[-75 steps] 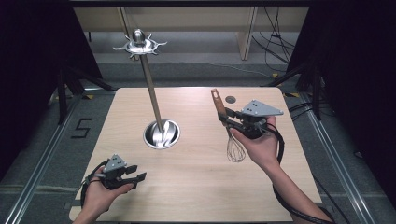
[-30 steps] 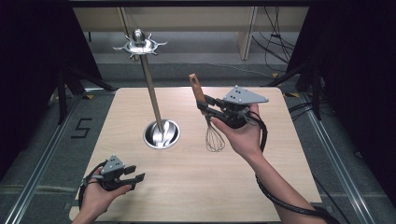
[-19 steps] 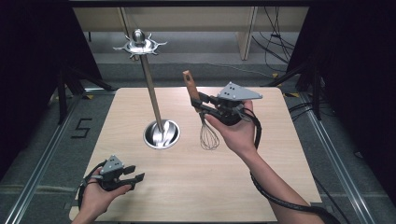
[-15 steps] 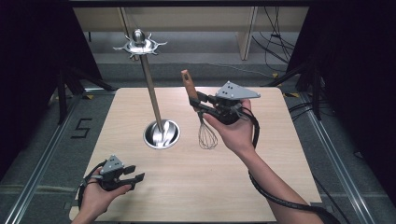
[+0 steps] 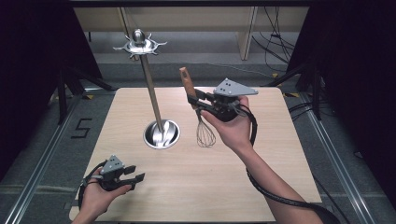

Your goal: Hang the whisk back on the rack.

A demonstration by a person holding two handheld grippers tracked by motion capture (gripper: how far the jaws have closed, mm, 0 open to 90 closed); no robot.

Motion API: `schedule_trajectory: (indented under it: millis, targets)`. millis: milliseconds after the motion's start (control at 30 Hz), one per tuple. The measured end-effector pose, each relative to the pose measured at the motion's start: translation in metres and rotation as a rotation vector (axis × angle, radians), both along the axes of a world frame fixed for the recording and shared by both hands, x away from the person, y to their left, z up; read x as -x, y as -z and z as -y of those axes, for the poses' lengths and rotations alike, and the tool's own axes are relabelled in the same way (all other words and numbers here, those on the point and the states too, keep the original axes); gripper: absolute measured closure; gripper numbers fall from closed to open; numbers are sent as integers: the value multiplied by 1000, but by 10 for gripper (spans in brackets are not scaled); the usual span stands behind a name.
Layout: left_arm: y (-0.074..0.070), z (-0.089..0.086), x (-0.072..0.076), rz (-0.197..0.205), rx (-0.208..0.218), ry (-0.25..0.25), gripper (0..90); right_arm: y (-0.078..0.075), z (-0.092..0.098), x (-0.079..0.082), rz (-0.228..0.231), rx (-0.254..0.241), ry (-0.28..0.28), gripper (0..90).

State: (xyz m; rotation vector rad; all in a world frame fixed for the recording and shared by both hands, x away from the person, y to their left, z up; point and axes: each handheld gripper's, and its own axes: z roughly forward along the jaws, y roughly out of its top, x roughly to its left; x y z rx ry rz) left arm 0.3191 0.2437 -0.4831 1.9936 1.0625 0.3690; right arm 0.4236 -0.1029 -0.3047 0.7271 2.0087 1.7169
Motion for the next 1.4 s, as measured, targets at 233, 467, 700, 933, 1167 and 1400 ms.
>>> schedule_trajectory:
  millis: [233, 467, 700, 933, 1167, 1400]
  targets:
    - [0, 0, 0, 1, 0, -3, 476, -2, -3, -4, 19, 9, -7, 713]
    - [0, 0, 0, 0, 0, 0, 476, -5, -6, -7, 17, 11, -9, 713]
    - [0, 0, 0, 5, 2, -2, 476, -7, -10, -10, 6, 13, -18, 713]
    - [-1, -1, 0, 1, 4, -1, 476, -9, -14, -12, -10, 1, -20, 713]
    - [0, 1, 1, 3, 20, -11, 476, -11, -16, -14, 13, 4, -16, 713]
    - [0, 1, 0, 3, 21, -10, 476, -15, -18, -16, -3, 6, -17, 713]
